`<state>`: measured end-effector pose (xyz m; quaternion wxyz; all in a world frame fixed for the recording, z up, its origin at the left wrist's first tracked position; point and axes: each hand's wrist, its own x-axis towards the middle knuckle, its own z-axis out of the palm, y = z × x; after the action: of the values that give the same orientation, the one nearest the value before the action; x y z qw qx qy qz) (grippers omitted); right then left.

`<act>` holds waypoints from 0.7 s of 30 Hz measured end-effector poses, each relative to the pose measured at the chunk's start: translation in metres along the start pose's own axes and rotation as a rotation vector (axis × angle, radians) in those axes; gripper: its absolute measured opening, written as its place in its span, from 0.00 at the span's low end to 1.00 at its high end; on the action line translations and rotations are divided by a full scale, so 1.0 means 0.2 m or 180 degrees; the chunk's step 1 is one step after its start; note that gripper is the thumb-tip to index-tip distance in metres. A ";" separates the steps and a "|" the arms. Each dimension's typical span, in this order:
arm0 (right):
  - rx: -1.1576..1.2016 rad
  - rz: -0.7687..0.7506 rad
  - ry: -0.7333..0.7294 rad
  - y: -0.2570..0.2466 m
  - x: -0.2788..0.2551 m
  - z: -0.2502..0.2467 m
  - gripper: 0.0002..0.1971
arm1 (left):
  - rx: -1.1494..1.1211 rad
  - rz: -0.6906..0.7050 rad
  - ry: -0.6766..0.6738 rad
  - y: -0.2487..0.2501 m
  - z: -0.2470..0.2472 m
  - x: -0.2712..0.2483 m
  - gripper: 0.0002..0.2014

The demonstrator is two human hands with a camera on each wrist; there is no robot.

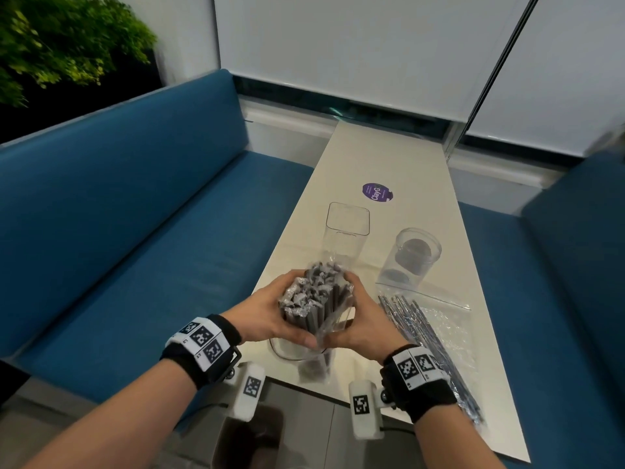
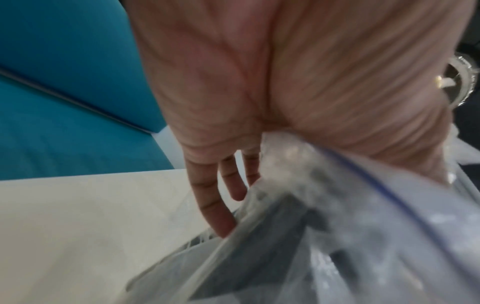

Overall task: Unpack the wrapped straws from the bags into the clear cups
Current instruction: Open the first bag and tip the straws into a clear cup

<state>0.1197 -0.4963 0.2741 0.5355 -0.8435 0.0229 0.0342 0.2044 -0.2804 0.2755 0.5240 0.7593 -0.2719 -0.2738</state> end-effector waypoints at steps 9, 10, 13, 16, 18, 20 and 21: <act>-0.0352 -0.0207 -0.0168 -0.06 0.03 -0.05 0.76 | 0.0273 0.0097 0.0109 0.00 0.00 0.03 0.58; -0.0419 -0.0211 -0.0169 -0.06 0.04 -0.06 0.79 | 0.0328 0.0120 0.0116 0.01 -0.01 0.03 0.60; -0.0335 -0.0104 -0.0148 -0.05 0.05 -0.07 0.83 | 0.0294 0.0123 0.0114 0.02 -0.01 0.03 0.63; -0.0073 0.0042 -0.0168 -0.01 0.03 -0.08 0.77 | 0.0134 0.0059 0.0079 0.01 0.00 0.02 0.62; -0.0062 0.0073 -0.0139 0.01 0.03 -0.09 0.67 | 0.0078 0.0063 0.0113 0.01 0.00 0.02 0.62; -0.0114 0.0178 -0.0185 0.02 0.03 -0.08 0.62 | 0.0012 0.0041 0.0168 0.01 0.00 0.02 0.62; -0.0161 0.0249 -0.0255 0.04 0.03 -0.08 0.63 | -0.0003 0.0032 0.0163 0.01 0.00 0.01 0.61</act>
<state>0.1247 -0.5132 0.2732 0.5127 -0.8533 0.0335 0.0893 0.2055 -0.2822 0.2768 0.5324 0.7645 -0.2621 -0.2518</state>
